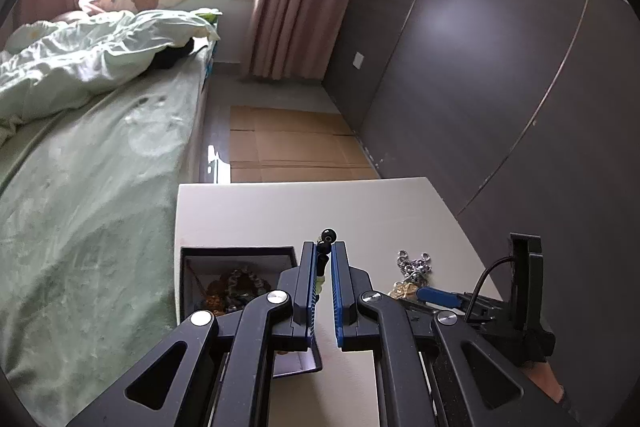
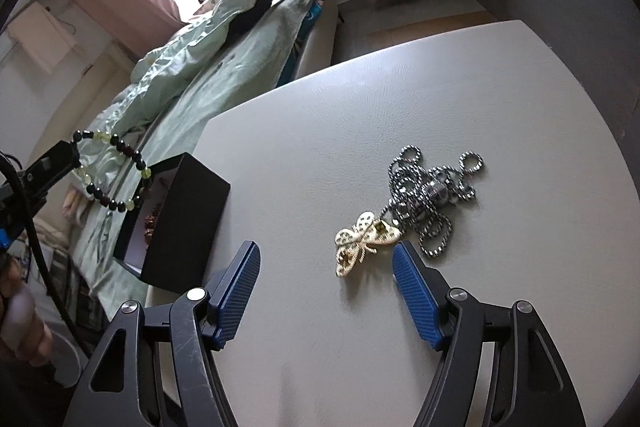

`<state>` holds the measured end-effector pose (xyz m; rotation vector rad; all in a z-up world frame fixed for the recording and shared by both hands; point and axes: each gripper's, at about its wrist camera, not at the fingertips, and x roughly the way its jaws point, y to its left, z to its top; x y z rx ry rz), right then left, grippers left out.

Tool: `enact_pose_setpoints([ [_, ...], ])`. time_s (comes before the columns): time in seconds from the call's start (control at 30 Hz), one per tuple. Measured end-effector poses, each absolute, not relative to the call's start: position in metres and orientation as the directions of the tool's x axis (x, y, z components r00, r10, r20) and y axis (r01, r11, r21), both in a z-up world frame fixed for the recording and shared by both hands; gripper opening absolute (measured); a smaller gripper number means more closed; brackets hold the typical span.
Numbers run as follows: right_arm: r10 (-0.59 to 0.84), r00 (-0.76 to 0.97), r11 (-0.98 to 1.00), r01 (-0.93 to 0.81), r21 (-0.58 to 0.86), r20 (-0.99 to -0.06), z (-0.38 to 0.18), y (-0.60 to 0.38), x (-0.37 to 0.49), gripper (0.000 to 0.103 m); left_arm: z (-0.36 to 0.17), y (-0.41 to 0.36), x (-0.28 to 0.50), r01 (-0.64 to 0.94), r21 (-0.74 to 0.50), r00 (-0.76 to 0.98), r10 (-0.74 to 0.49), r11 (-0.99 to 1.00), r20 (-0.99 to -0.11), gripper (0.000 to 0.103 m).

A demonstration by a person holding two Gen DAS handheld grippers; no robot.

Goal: Organize jewelry
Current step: 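Lower the bead bracelet into the black box with the left gripper, then grasp the gold butterfly brooch with the right gripper, then drop the butterfly brooch into the black box with the right gripper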

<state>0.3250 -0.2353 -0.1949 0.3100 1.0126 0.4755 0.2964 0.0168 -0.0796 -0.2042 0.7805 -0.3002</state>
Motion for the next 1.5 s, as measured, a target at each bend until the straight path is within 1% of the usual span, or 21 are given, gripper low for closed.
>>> enact_pose_setpoints([
  [0.27,0.477,0.424,0.877,-0.289,0.385,-0.770,-0.195,-0.220,0.340,0.070,-0.085,0.031,0.296,0.164,-0.316,0.674,-0.340,0.934,-0.655,0.007],
  [0.4,0.391,0.435,0.906,-0.339,0.255,-0.812,-0.194,-0.203,0.338,0.069,-0.088,0.039,0.296,0.149,-0.327,0.678,-0.337,0.933,-0.654,0.007],
  [0.47,0.331,0.449,0.918,-0.356,0.174,-0.830,-0.194,-0.194,0.334,0.066,-0.089,0.042,0.296,0.142,-0.332,0.679,-0.336,0.932,-0.653,0.007],
  [0.53,0.259,0.470,0.929,-0.359,0.086,-0.844,-0.194,-0.187,0.331,0.058,-0.089,0.045,0.294,0.137,-0.334,0.682,-0.333,0.933,-0.652,0.007],
  [0.57,0.238,0.477,0.932,-0.357,0.062,-0.846,-0.193,-0.185,0.331,0.055,-0.089,0.046,0.294,0.134,-0.334,0.682,-0.332,0.933,-0.652,0.007],
  [0.63,0.197,0.491,0.939,-0.343,0.019,-0.849,-0.192,-0.186,0.330,0.040,-0.089,0.048,0.294,0.130,-0.335,0.683,-0.329,0.933,-0.652,0.007],
  [0.67,0.185,0.494,0.942,-0.337,0.010,-0.850,-0.192,-0.188,0.330,0.035,-0.089,0.050,0.294,0.127,-0.336,0.684,-0.327,0.933,-0.652,0.007],
  [0.7,0.185,0.492,0.944,-0.329,0.015,-0.851,-0.191,-0.191,0.332,0.027,-0.089,0.051,0.293,0.124,-0.336,0.686,-0.325,0.934,-0.651,0.007],
  [0.77,0.225,0.474,0.945,-0.318,0.072,-0.851,-0.190,-0.202,0.334,0.023,-0.088,0.055,0.292,0.118,-0.335,0.691,-0.320,0.935,-0.649,0.007],
  [0.83,0.274,0.465,0.943,-0.301,0.141,-0.842,-0.187,-0.212,0.334,0.014,-0.089,0.059,0.291,0.110,-0.339,0.691,-0.317,0.934,-0.649,0.007],
  [0.9,0.323,0.452,0.935,-0.289,0.207,-0.831,-0.184,-0.219,0.335,0.014,-0.092,0.062,0.292,0.104,-0.346,0.685,-0.319,0.933,-0.655,0.007],
  [1.03,0.354,0.445,0.925,-0.295,0.239,-0.823,-0.183,-0.216,0.332,0.014,-0.099,0.067,0.297,0.093,-0.371,0.666,-0.334,0.924,-0.667,0.007],
  [1.13,0.393,0.442,0.912,-0.300,0.280,-0.806,-0.177,-0.211,0.328,0.014,-0.106,0.070,0.300,0.089,-0.405,0.637,-0.364,0.910,-0.679,0.009],
  [1.17,0.404,0.445,0.908,-0.304,0.289,-0.800,-0.174,-0.208,0.327,0.014,-0.108,0.072,0.301,0.082,-0.407,0.631,-0.363,0.910,-0.686,0.013],
  [1.2,0.410,0.447,0.905,-0.308,0.294,-0.795,-0.172,-0.206,0.328,0.014,-0.109,0.073,0.301,0.077,-0.409,0.630,-0.362,0.909,-0.687,0.024],
  [1.23,0.422,0.451,0.900,-0.316,0.301,-0.787,-0.166,-0.202,0.327,0.014,-0.109,0.076,0.301,0.072,-0.415,0.633,-0.363,0.907,-0.684,0.032],
  [1.27,0.432,0.455,0.895,-0.325,0.306,-0.779,-0.161,-0.199,0.327,0.014,-0.108,0.079,0.299,0.069,-0.425,0.641,-0.366,0.903,-0.674,0.050],
  [1.3,0.441,0.460,0.890,-0.333,0.311,-0.770,-0.155,-0.195,0.327,0.014,-0.106,0.082,0.297,0.066,-0.431,0.654,-0.366,0.900,-0.662,0.058],
  [1.5,0.507,0.477,0.853,-0.396,0.340,-0.717,-0.122,-0.166,0.327,0.014,-0.098,0.095,0.287,0.053,-0.430,0.678,-0.349,0.901,-0.647,0.059],
])
